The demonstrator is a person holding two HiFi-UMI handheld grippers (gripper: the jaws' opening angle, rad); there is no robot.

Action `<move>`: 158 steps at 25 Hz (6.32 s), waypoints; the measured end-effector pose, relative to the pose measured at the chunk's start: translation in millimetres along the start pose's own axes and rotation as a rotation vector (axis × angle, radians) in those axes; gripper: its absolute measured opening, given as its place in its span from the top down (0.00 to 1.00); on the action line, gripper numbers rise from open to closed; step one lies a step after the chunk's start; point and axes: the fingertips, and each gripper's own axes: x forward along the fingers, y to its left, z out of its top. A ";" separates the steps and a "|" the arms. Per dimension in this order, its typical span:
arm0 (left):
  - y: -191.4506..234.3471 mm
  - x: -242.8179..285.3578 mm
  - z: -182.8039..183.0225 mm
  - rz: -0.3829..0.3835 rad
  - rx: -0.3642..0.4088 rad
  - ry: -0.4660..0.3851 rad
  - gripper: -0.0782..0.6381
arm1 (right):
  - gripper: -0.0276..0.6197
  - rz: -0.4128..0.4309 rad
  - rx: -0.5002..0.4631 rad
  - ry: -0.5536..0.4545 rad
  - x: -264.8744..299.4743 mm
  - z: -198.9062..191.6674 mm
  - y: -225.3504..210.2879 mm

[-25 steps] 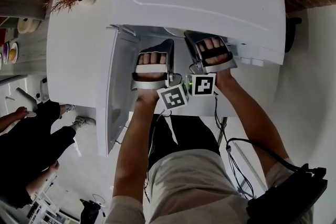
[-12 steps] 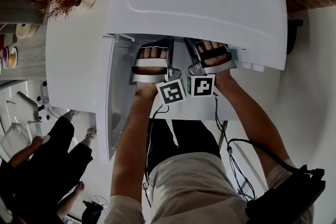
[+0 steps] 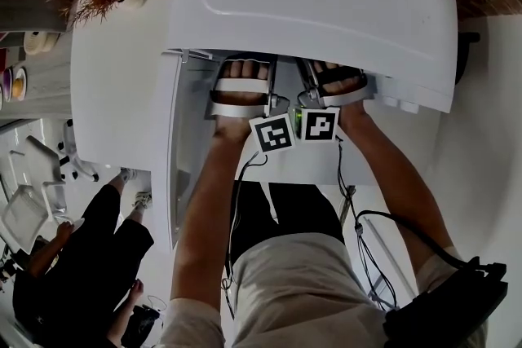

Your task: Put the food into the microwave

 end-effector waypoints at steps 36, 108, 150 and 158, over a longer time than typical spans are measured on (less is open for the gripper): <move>-9.1 27.0 -2.6 -0.127 0.090 0.012 0.88 | 0.83 0.160 0.037 -0.012 0.8 6.1 11.7; -22.0 -54.8 8.6 -0.093 0.073 0.011 0.88 | 0.95 0.126 0.155 -0.034 -85.2 20.2 9.7; -28.9 -277.4 50.9 0.007 0.159 -0.225 0.88 | 0.95 -0.026 0.106 0.151 -295.1 91.5 0.4; -34.2 -281.7 57.8 0.010 0.142 -0.189 0.88 | 0.95 -0.028 0.103 0.128 -308.8 85.2 2.7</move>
